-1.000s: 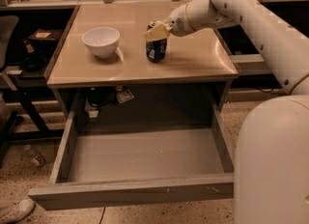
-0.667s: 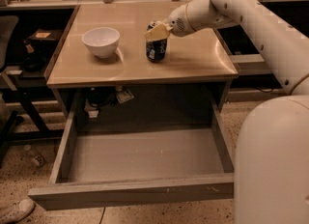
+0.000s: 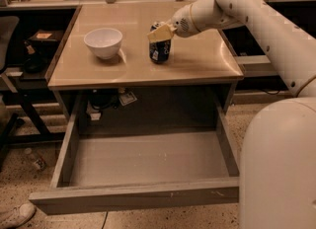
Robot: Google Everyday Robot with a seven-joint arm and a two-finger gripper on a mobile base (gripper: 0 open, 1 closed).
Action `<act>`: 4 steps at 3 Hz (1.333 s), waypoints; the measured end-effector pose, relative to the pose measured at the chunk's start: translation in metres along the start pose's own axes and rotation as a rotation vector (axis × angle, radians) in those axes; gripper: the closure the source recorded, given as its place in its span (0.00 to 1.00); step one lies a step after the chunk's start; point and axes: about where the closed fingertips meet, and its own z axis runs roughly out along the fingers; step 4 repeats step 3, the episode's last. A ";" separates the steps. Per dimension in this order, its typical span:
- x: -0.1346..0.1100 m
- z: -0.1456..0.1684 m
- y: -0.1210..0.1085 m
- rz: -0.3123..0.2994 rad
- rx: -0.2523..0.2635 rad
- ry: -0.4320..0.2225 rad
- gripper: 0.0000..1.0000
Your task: Pick pepsi can from top drawer and place on counter
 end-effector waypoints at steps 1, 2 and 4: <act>0.000 0.000 0.000 0.000 0.000 0.000 0.11; 0.000 0.000 0.000 0.000 0.000 0.000 0.00; 0.000 0.000 0.000 0.000 0.000 0.000 0.00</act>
Offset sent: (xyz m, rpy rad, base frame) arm 0.0000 0.0000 0.0000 0.0000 0.0000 0.0000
